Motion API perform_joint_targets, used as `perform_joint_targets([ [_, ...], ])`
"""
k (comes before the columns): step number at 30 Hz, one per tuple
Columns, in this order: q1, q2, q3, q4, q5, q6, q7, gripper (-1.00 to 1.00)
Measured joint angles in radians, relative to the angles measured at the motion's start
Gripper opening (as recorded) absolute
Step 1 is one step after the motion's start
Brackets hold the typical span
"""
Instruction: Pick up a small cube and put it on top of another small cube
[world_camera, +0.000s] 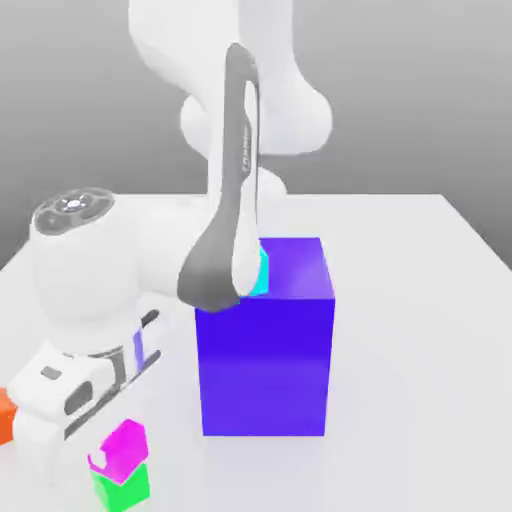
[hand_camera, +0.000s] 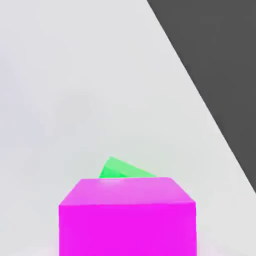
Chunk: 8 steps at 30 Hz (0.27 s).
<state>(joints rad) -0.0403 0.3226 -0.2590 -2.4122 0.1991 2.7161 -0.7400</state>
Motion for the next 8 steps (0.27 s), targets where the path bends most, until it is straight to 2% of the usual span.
perform_joint_targets([
  [4, -0.005, -0.001, 0.001, -0.001, -0.002, 0.002, -0.002, 1.00],
  [8, 0.016, -0.120, -0.036, -0.009, -0.082, -0.102, 0.055, 1.00],
])
